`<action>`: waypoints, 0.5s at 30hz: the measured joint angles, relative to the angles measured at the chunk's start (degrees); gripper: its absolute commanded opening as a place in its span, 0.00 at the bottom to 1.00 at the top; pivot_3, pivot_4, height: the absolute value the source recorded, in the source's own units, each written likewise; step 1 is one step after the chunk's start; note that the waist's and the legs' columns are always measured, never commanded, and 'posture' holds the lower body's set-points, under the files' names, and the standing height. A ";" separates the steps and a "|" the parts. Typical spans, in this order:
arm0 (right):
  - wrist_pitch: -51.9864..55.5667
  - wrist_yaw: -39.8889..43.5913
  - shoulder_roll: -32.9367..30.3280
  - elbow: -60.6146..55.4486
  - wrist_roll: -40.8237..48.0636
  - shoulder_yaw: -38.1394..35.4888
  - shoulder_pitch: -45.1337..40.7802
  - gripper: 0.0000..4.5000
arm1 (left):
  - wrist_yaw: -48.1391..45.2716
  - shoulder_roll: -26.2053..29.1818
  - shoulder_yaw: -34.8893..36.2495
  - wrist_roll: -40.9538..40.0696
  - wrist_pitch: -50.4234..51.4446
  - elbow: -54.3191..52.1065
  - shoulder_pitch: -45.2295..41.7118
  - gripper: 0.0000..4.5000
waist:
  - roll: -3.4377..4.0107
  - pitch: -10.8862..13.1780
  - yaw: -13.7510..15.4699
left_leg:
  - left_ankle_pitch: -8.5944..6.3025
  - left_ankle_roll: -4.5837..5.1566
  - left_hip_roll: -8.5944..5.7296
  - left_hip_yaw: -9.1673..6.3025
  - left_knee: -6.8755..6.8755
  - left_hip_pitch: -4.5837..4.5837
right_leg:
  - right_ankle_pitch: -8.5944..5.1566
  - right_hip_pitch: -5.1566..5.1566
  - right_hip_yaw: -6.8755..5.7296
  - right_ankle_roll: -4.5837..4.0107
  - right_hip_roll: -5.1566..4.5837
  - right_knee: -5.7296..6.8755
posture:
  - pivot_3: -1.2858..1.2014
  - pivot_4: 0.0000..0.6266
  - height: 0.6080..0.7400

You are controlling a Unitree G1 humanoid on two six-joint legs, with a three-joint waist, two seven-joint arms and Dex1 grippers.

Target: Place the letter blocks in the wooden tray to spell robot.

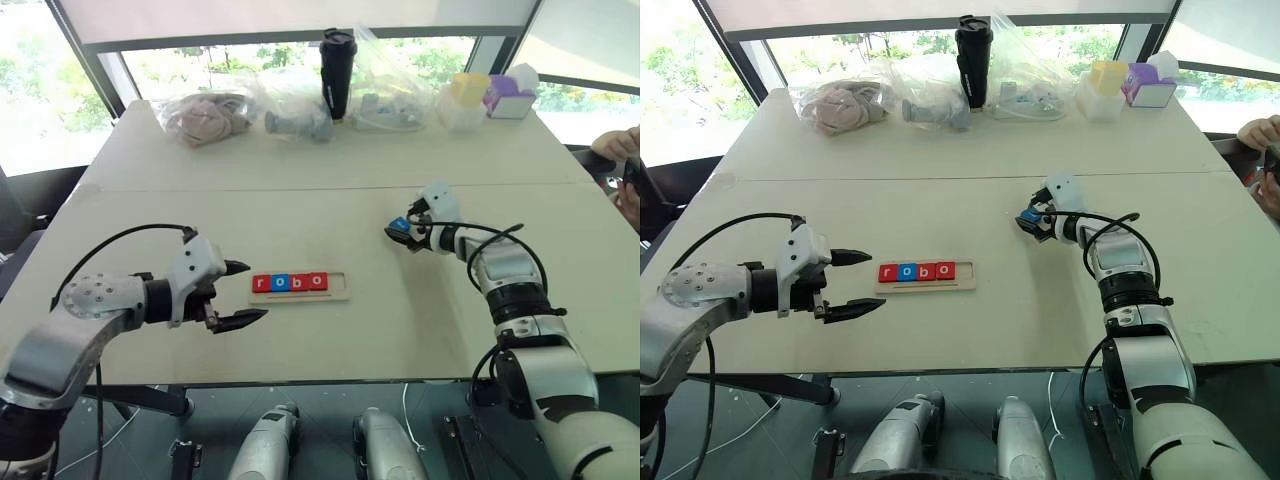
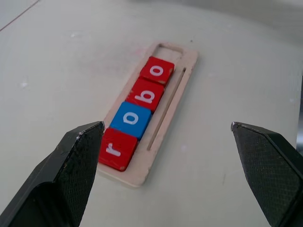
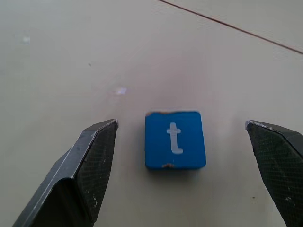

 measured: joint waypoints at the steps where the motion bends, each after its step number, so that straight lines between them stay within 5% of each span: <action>1: -0.06 -0.22 0.17 0.64 -0.01 0.03 -0.25 0.98 | 0.02 -0.09 0.07 -0.39 0.09 0.00 -0.46 1.00 | 0.00 0.00 0.01 | 0.00 0.00 0.00 0.00 0.00 0.00 | 0.00 0.00 -0.01 0.01 0.00 0.00 | 0.52 0.24 1.00; 9: -1.58 -2.13 1.07 6.22 -0.22 0.31 -3.15 0.98 | 3.13 -3.40 3.35 -4.29 1.33 0.17 -5.39 1.00 | -0.01 -0.01 0.00 | 0.00 0.00 0.00 0.00 0.07 0.09 | 0.01 0.14 -0.01 0.02 0.12 0.00 | 0.52 0.24 1.00; 13: -1.72 -2.71 1.23 6.35 -0.19 0.51 -3.15 0.70 | 3.95 -3.51 3.44 -4.58 1.42 0.18 -5.34 1.00 | -0.01 -0.01 0.00 | 0.00 0.00 0.00 0.00 0.07 0.14 | 0.01 0.18 -0.01 0.01 0.13 0.00 | 0.52 0.24 1.00; 15: -0.56 -3.19 1.41 5.18 -0.19 0.65 -2.84 0.45 | 4.27 -3.69 3.43 -4.60 1.41 0.19 -5.33 1.00 | -0.01 -0.01 0.08 | 0.00 0.00 0.00 -0.01 0.08 0.16 | 0.01 0.21 -0.01 0.01 0.13 0.00 | 0.52 0.24 1.00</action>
